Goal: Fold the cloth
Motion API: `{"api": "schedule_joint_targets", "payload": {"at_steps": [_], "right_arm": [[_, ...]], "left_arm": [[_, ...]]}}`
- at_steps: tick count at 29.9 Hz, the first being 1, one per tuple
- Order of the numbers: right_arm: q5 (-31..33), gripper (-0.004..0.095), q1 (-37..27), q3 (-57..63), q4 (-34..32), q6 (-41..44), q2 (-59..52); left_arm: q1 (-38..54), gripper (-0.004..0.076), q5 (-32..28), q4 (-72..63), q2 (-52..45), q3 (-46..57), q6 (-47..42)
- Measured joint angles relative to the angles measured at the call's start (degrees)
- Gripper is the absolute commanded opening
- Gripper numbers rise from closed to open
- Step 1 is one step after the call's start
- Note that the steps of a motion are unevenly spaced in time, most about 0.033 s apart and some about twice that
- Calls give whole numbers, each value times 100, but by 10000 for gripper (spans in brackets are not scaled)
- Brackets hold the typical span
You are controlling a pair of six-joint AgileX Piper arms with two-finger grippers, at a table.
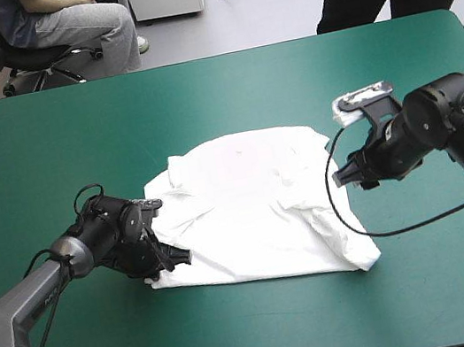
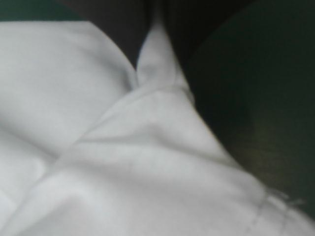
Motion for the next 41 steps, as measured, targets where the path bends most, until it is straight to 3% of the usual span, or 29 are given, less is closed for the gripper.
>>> {"api": "schedule_joint_targets", "payload": {"at_steps": [11, 18, 29, 32, 34, 36, 41], "right_arm": [[-442, 510, 1001, 1581, -453, 811, -107], [-1139, 510, 1032, 2402, -491, 1092, -107], [-2135, 485, 1032, 3274, -14, 1116, 133], [-2274, 392, 1032, 3367, -9, 1144, 116], [-2296, 242, 1032, 3397, -34, 1158, 98], [-2336, 18, 1032, 3408, 17, 1158, 85], [-2291, -17, 1071, 3310, 222, 1169, 91]], "left_arm": [[0, -11, -6, 0, 0, 0, 0], [0, -11, -6, 0, 0, 0, 20], [0, -11, -11, 0, 0, 0, 100], [0, -11, -18, 0, 0, 0, 99], [0, -11, -18, 0, 0, 0, 99], [0, -11, -11, 0, 0, 0, 99], [0, -11, 42, 0, -12, -42, 99]]}}
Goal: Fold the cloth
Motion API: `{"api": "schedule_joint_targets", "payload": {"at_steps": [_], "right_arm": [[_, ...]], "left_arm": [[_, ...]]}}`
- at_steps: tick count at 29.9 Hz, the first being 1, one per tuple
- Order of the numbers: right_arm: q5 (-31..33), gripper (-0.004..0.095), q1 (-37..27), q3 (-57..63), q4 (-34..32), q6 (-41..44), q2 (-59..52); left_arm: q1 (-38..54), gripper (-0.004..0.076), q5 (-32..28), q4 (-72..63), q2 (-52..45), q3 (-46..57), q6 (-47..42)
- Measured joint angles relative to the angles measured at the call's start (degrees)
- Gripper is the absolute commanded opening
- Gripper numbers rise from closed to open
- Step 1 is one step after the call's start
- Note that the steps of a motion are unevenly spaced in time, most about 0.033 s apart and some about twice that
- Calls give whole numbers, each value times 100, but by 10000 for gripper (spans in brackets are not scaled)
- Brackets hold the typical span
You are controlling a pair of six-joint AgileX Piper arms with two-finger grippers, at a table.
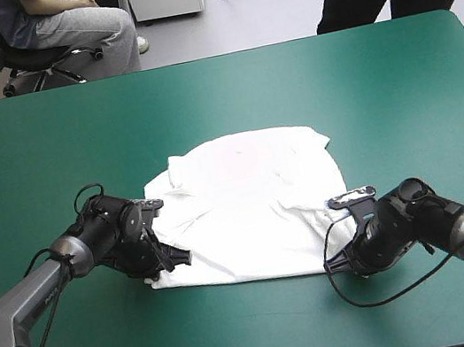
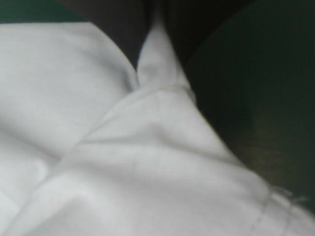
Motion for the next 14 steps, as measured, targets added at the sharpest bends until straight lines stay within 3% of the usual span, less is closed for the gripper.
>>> {"api": "schedule_joint_targets", "payload": {"at_steps": [9, 14], "right_arm": [[701, -18, -62, -1314, -484, 10, -226], [713, -18, -301, -2096, -591, -33, -231]], "left_arm": [[0, -11, 486, 202, -508, -638, -12], [0, -11, 635, 596, -499, -1443, -17]]}}
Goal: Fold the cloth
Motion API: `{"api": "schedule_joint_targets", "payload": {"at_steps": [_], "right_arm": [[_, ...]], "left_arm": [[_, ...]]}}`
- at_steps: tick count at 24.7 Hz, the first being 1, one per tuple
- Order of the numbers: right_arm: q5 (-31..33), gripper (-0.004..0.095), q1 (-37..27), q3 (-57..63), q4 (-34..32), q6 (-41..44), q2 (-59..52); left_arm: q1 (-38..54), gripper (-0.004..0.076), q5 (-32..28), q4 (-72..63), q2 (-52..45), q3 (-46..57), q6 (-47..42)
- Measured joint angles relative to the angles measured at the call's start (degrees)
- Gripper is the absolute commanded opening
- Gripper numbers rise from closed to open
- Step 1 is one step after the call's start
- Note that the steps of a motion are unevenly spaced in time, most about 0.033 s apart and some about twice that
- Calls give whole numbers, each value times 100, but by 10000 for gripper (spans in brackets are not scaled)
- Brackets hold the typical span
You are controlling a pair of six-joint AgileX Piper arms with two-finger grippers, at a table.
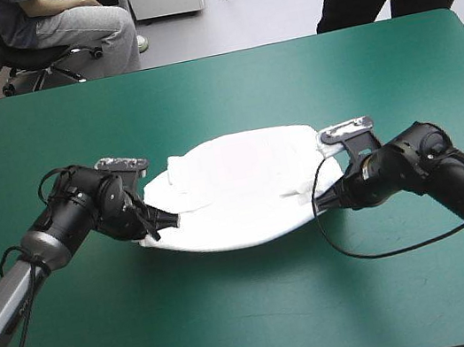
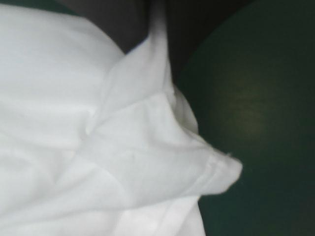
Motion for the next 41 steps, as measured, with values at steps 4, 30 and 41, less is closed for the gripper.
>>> {"api": "schedule_joint_targets", "payload": {"at_steps": [4, 30, 41], "right_arm": [[-193, -18, -426, -443, 111, -106, 182], [-422, 154, -1870, -3031, 1924, -1795, 3763], [114, 427, -1883, -3379, 1841, -2039, 3615]], "left_arm": [[8, -11, 6, 391, 303, -714, -5], [891, 234, -208, 139, 3989, -4144, 444], [939, 440, 397, -151, 3909, -4850, 730]]}}
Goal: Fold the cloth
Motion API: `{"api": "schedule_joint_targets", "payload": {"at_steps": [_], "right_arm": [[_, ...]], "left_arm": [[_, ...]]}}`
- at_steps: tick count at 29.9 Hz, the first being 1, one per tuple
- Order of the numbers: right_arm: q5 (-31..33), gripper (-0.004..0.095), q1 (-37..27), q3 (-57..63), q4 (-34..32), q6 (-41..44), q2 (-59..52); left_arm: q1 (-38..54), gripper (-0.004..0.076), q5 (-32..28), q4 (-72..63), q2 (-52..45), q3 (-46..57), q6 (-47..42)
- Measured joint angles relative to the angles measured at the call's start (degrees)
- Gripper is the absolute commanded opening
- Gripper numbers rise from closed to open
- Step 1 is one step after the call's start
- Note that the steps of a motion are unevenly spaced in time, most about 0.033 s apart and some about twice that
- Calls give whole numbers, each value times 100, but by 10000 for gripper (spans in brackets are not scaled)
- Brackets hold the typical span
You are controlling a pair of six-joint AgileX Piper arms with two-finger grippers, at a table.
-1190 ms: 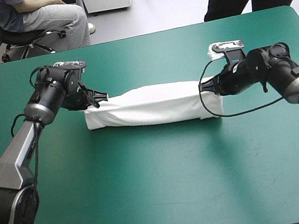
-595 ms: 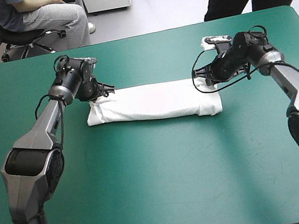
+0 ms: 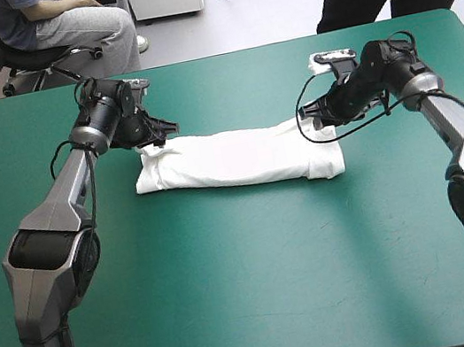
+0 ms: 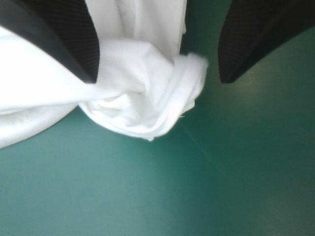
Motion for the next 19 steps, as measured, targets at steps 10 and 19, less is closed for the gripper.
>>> {"api": "schedule_joint_targets", "payload": {"at_steps": [10, 19], "right_arm": [[262, 427, -293, -133, -121, 0, -588], [385, 405, -373, -133, -45, 0, -595]], "left_arm": [[-272, -17, 116, -117, -541, -122, 58], [-1279, -17, -159, -543, -488, -122, 280]]}}
